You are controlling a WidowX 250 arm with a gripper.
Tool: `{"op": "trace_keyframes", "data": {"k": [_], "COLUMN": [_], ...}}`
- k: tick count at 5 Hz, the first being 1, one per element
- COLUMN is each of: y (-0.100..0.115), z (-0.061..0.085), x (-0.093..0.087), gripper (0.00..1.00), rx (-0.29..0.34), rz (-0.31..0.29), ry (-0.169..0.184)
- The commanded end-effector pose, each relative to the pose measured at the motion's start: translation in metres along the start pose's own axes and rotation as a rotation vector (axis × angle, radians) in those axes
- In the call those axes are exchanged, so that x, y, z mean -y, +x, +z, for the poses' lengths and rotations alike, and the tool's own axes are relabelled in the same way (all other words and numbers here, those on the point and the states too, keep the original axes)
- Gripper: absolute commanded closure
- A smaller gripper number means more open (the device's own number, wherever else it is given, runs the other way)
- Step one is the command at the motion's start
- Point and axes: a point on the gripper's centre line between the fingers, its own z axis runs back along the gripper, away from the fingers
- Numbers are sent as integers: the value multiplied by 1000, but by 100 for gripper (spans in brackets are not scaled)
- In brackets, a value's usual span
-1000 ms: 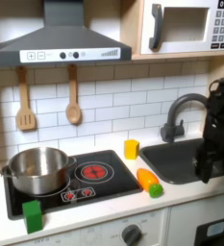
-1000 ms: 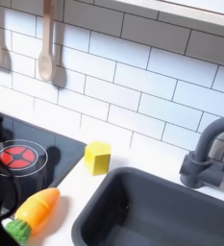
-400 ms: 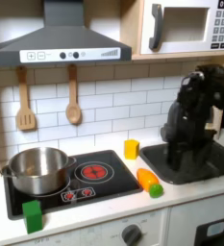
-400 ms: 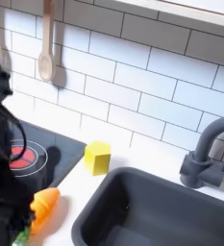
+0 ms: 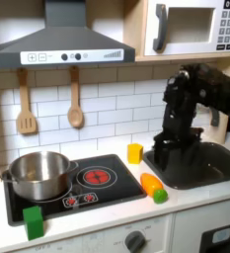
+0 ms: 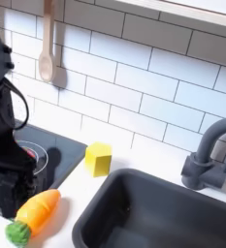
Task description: Slide pot right
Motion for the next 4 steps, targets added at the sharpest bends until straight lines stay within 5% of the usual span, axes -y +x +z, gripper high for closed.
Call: {"op": "trace_keyframes", "data": {"k": [1,4], "y": [29,66], "z": [-1,-11], "x": [-18,-51], "gripper": [0,0], "rx": [33,53], "rz": [11,46], "ry": [21,64]}}
